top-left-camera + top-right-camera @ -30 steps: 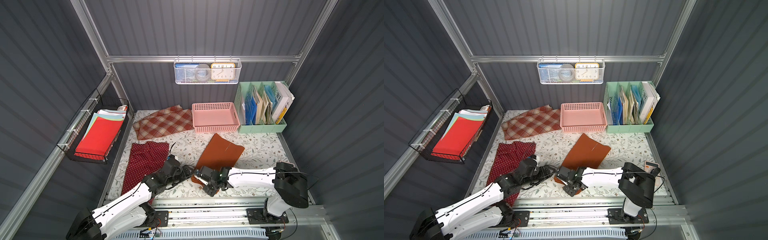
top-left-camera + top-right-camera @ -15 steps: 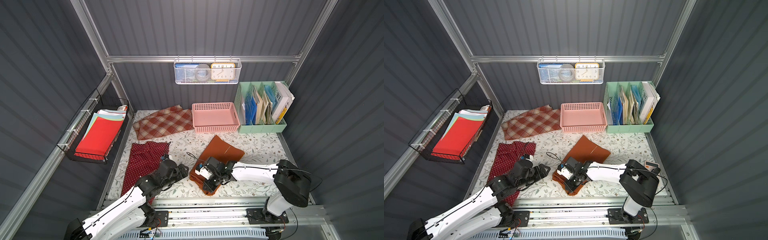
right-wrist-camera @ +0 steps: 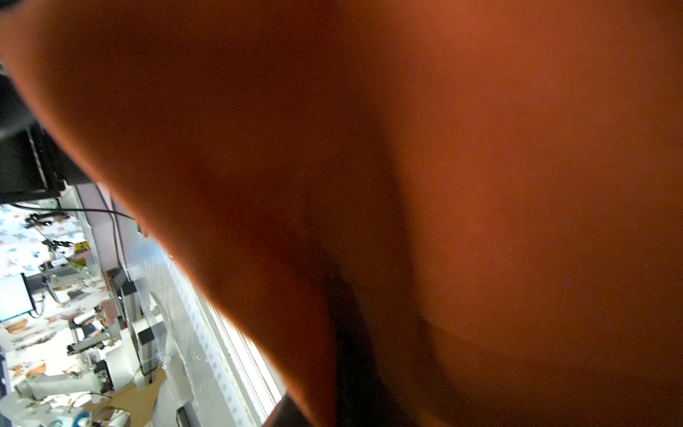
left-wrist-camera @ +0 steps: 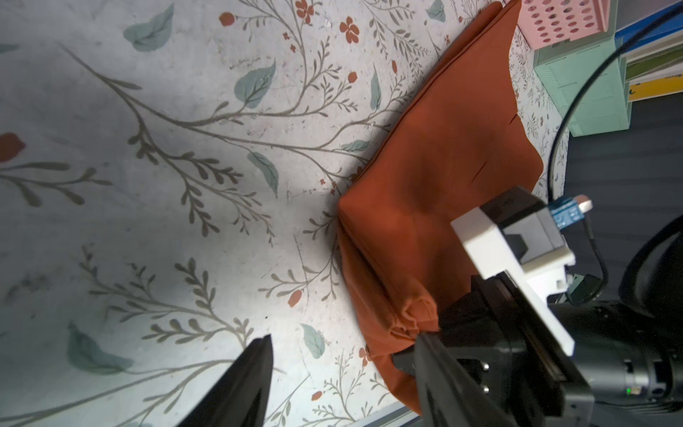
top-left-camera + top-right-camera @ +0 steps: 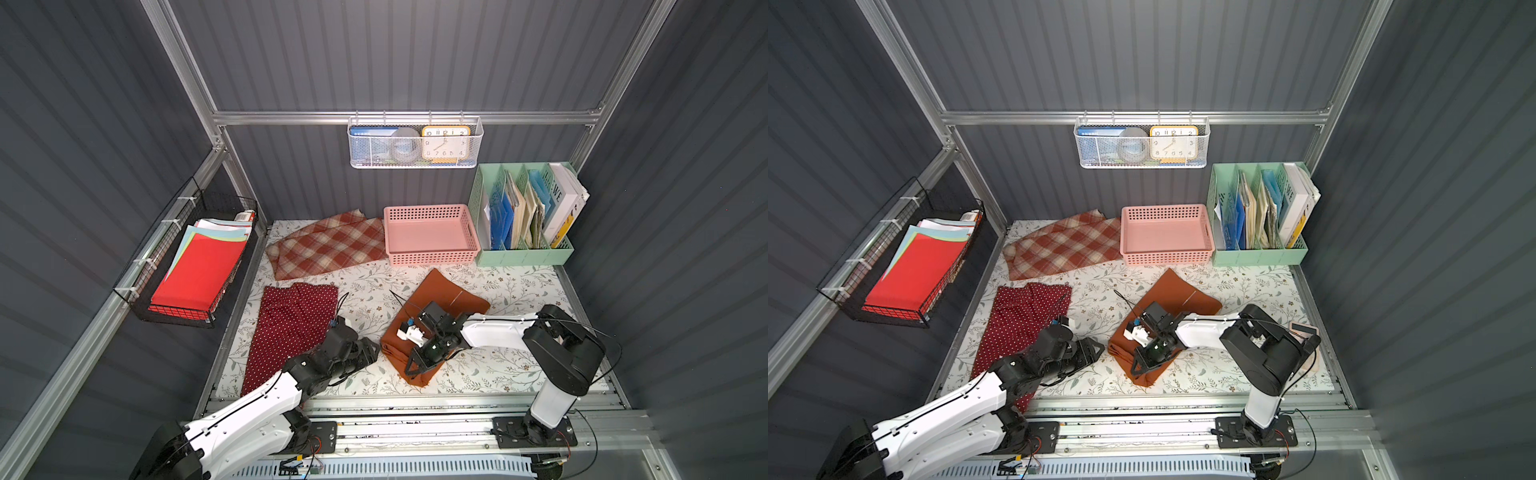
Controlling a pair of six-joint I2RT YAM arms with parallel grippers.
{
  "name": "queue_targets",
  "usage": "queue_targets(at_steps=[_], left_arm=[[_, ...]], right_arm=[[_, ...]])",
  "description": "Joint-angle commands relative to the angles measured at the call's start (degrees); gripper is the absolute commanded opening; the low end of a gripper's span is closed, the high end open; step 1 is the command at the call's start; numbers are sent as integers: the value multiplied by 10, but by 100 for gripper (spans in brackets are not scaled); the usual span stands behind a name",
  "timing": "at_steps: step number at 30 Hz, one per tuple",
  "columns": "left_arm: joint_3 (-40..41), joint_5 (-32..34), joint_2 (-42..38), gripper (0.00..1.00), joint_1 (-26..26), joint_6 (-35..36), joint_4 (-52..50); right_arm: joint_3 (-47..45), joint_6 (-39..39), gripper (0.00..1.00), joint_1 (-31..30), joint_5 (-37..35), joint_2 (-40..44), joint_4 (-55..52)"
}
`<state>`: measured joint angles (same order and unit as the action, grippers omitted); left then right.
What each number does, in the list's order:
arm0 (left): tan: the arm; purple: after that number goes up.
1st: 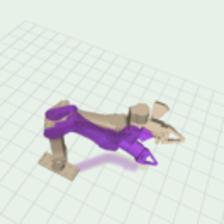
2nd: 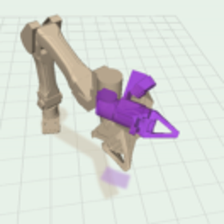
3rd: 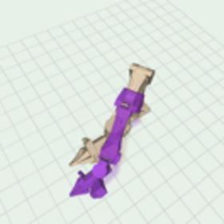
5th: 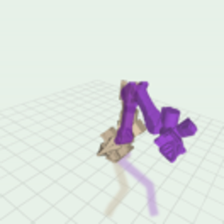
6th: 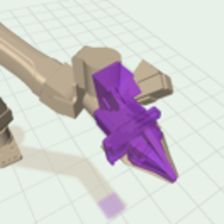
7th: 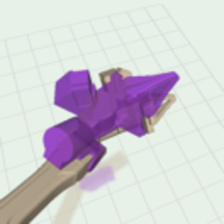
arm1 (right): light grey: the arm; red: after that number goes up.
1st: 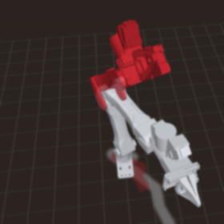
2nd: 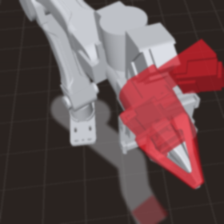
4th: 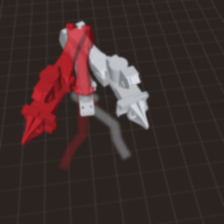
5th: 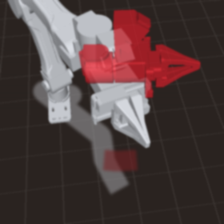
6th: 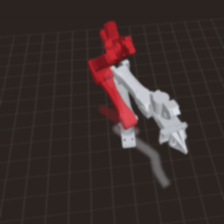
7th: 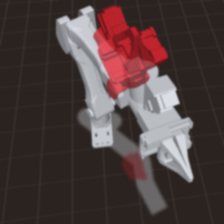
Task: Roll up the skirts
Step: Roll the skirt at the center of the board.
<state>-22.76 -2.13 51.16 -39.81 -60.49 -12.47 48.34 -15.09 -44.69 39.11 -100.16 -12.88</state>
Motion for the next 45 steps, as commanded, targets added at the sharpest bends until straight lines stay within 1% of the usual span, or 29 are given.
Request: queue_targets(at_steps=[1, 2, 6, 7, 11, 20, 25, 27, 28, 32, 37, 40, 45], left_arm=[[10, -9, -10, 46, -1, 6, 37], [13, -9, -11, 39, -1, 5, 45], [28, -24, 5, 20, -1, 3, 94], [32, -29, 12, 18, -1, 1, 107], [39, -47, 48, 17, -3, 1, 156], [49, -58, 118, 30, -10, 3, 235], [43, -63, 178, 31, -14, 10, 261], [45, -65, 197, 33, -17, 7, 278], [45, -62, 203, 35, -17, 6, 281], [46, -55, 207, 49, -18, 6, 298], [45, -57, 192, 58, -18, 14, 297], [45, -56, 200, 60, -18, 17, 303], [41, -72, 262, 61, -18, 23, 340]], right_arm=[[-11, -23, 0, 14, 20, -18, 24], [-12, -25, 0, 17, 20, -24, 27], [-22, -38, 0, 33, 49, -40, 49], [-24, -42, 0, 38, 53, -43, 52], [-28, -50, 0, 55, 70, -56, 63], [-29, -55, 0, 66, 84, -77, 72], [-32, -59, 0, 71, 89, -75, 77], [-32, -60, 0, 72, 91, -77, 78], [-32, -61, 0, 72, 91, -78, 78], [-33, -63, 0, 72, 91, -83, 81], [-31, -63, 0, 73, 93, -87, 81], [-30, -63, 0, 73, 92, -88, 79], [-32, -64, 0, 74, 91, -86, 81]])
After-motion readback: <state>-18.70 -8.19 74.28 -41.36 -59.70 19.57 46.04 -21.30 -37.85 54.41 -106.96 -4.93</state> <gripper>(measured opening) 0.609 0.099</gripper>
